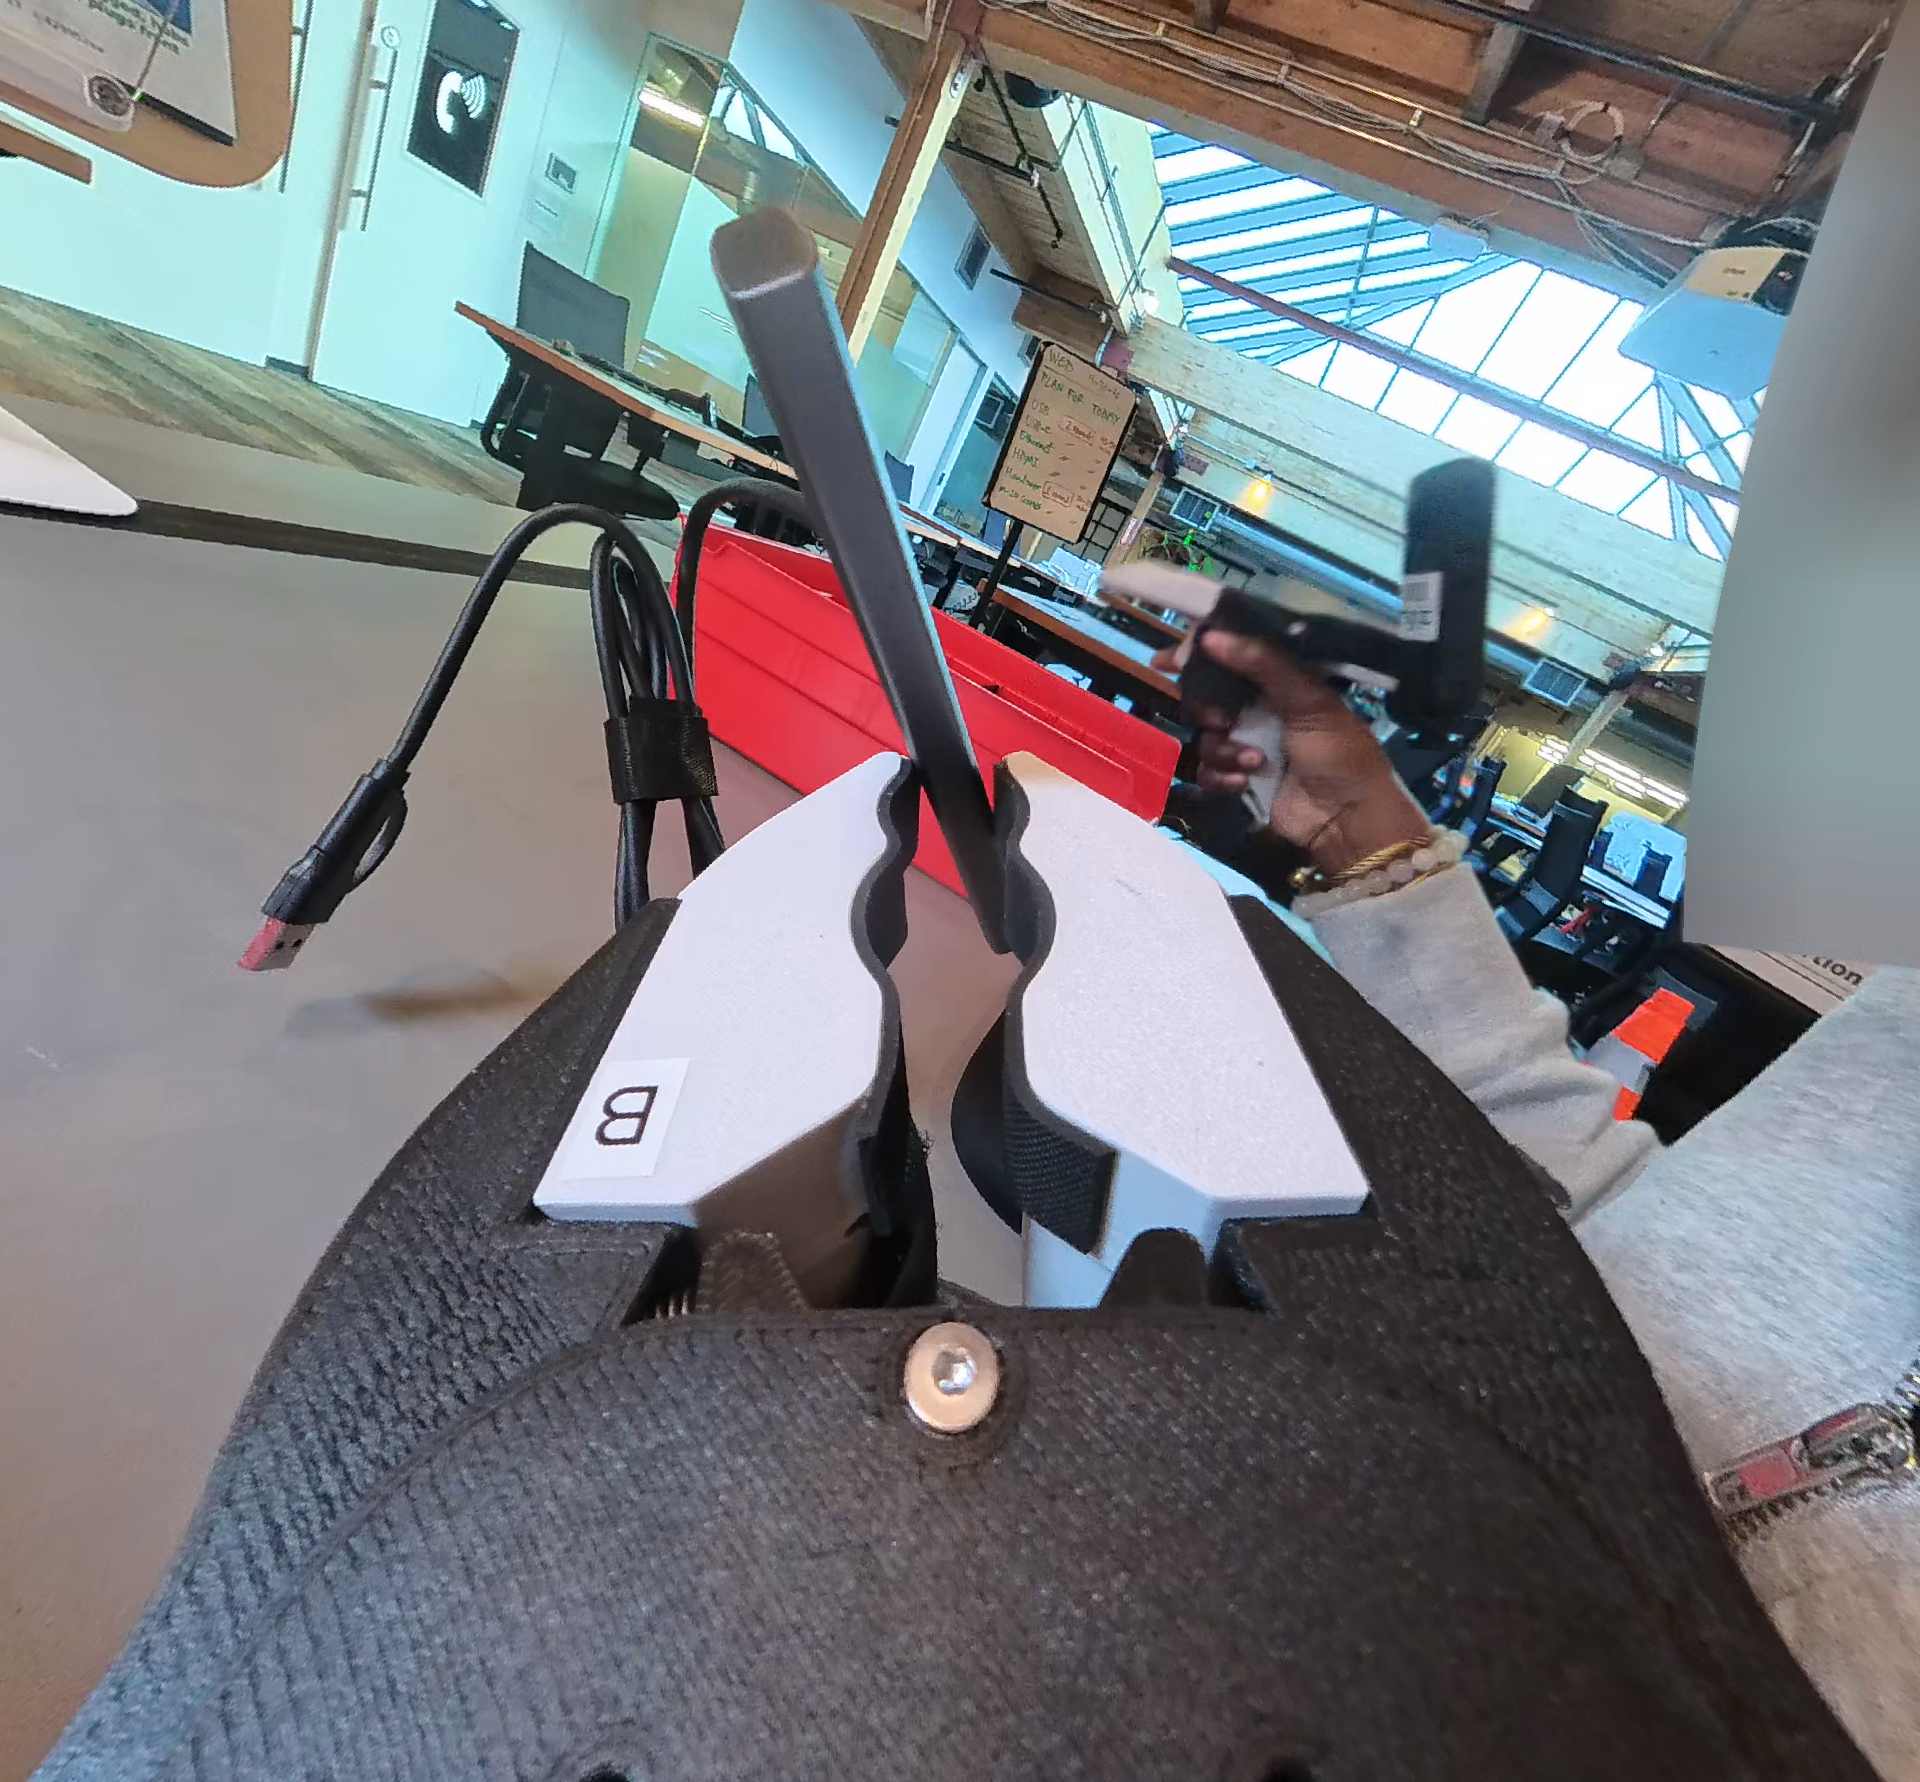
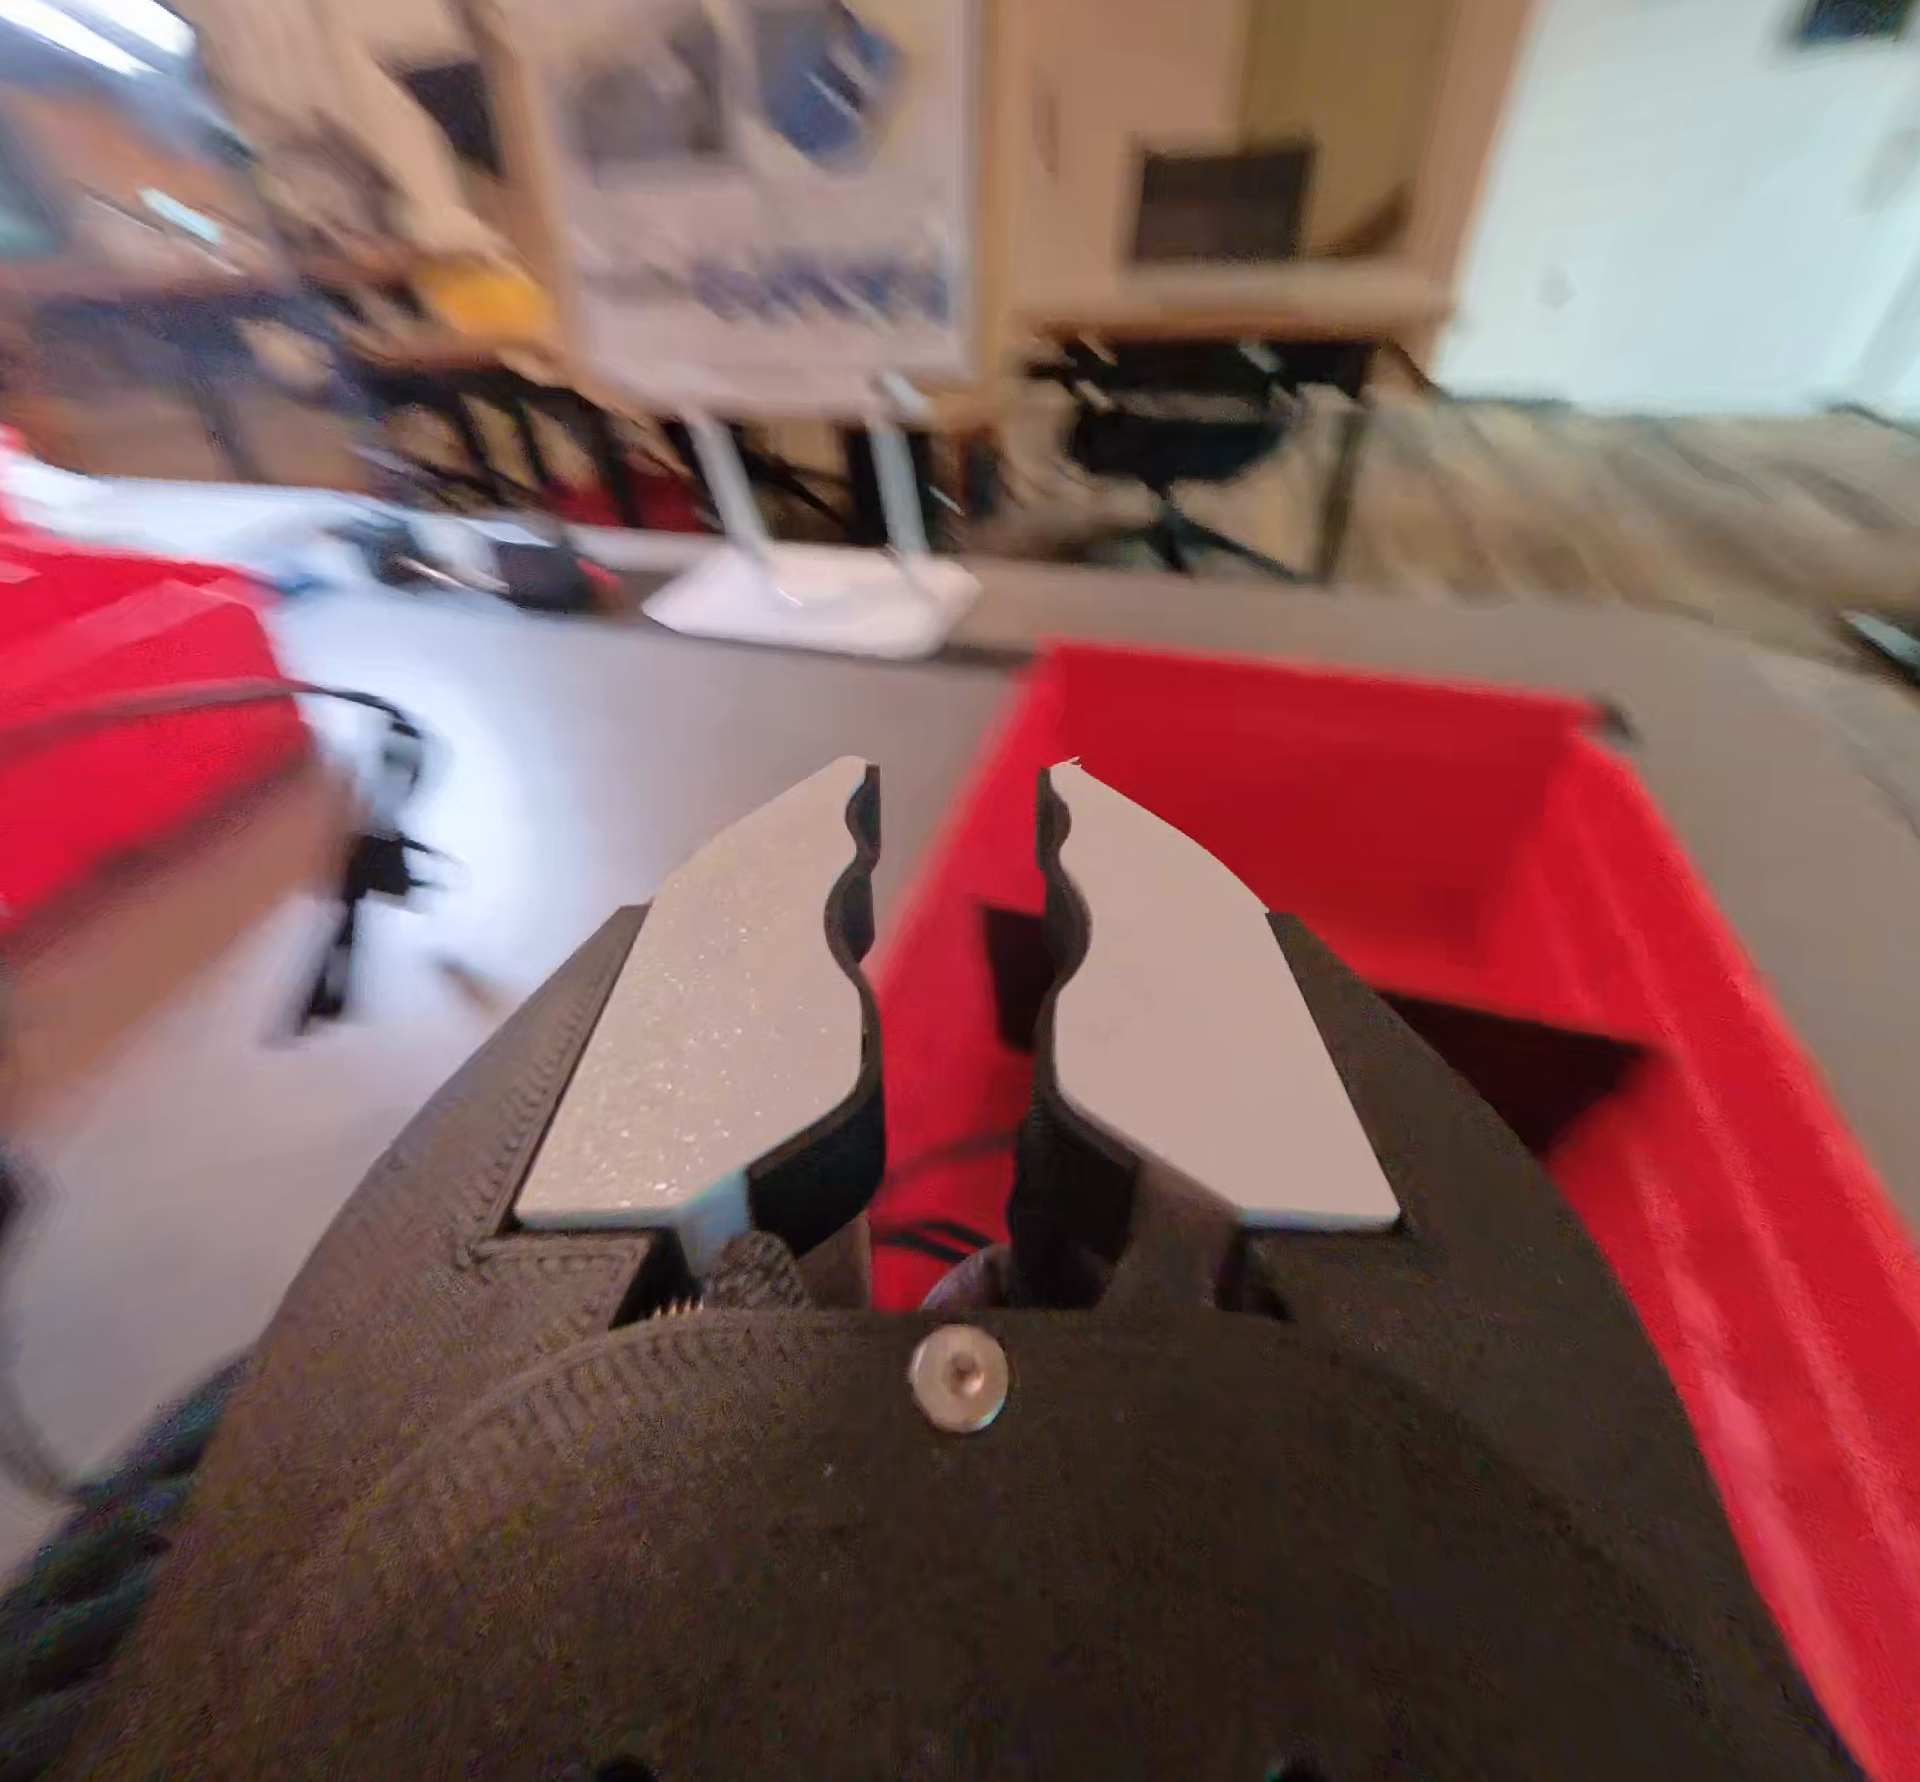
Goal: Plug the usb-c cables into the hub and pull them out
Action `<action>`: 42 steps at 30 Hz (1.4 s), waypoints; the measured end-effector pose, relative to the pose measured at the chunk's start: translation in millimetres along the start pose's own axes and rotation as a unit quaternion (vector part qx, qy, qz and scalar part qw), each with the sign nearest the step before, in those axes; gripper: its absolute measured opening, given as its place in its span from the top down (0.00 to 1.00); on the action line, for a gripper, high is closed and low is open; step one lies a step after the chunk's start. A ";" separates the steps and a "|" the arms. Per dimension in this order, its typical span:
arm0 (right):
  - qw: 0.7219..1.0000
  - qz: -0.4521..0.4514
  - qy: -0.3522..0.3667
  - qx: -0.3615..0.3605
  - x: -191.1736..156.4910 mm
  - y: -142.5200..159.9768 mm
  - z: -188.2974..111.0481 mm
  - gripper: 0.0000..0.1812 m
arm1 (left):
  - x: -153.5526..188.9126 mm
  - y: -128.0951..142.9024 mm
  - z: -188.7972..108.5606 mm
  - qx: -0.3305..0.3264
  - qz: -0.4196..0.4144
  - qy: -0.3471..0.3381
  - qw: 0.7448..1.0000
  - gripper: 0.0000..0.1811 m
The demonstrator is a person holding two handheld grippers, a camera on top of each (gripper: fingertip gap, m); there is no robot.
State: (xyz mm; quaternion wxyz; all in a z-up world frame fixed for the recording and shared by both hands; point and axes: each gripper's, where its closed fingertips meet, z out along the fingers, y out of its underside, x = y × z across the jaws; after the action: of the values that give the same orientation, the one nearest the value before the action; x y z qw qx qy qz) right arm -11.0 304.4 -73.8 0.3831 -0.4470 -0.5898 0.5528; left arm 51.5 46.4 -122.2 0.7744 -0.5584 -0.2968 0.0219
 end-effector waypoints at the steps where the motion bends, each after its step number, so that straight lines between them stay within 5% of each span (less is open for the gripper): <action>1: 0.998 0.012 -0.060 0.035 -24.9 -15.0 -2.0 0.86 | 0.2 -0.2 -0.2 0.001 0.000 0.000 1.000 0.93; 4: 0.957 0.092 -0.267 0.065 -108.5 -32.7 -3.1 0.85 | 1.9 -0.7 -0.6 0.003 0.005 0.004 1.000 0.93; 7: 0.888 0.185 -0.421 0.012 -181.6 -16.9 7.1 0.81 | 4.3 -1.2 -1.0 0.005 0.011 0.009 1.000 0.93; 13: 0.804 0.288 -0.510 -0.103 -257.2 27.0 40.1 0.81 | 12.0 -1.4 -1.6 0.007 0.025 0.029 0.999 0.93; 17: 0.748 0.315 -0.575 -0.107 -280.7 22.1 33.5 0.87 | 17.5 0.5 -0.5 0.002 0.035 0.044 0.998 0.93; 19: 0.750 0.301 -0.581 -0.094 -282.4 22.2 32.0 0.95 | 19.7 0.6 -0.6 0.002 0.038 0.050 0.998 0.93; 42: 0.794 0.223 -0.566 -0.003 -282.5 27.5 20.6 0.97 | 21.8 -7.6 -2.8 0.026 -0.032 0.082 0.996 0.94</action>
State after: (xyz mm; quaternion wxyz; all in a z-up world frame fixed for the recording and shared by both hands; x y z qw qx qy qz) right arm 59.1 29.2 -91.1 -0.1546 -0.1749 -0.5868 0.7753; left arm 68.5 49.2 -106.6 0.8106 -0.5286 -0.2488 -0.0409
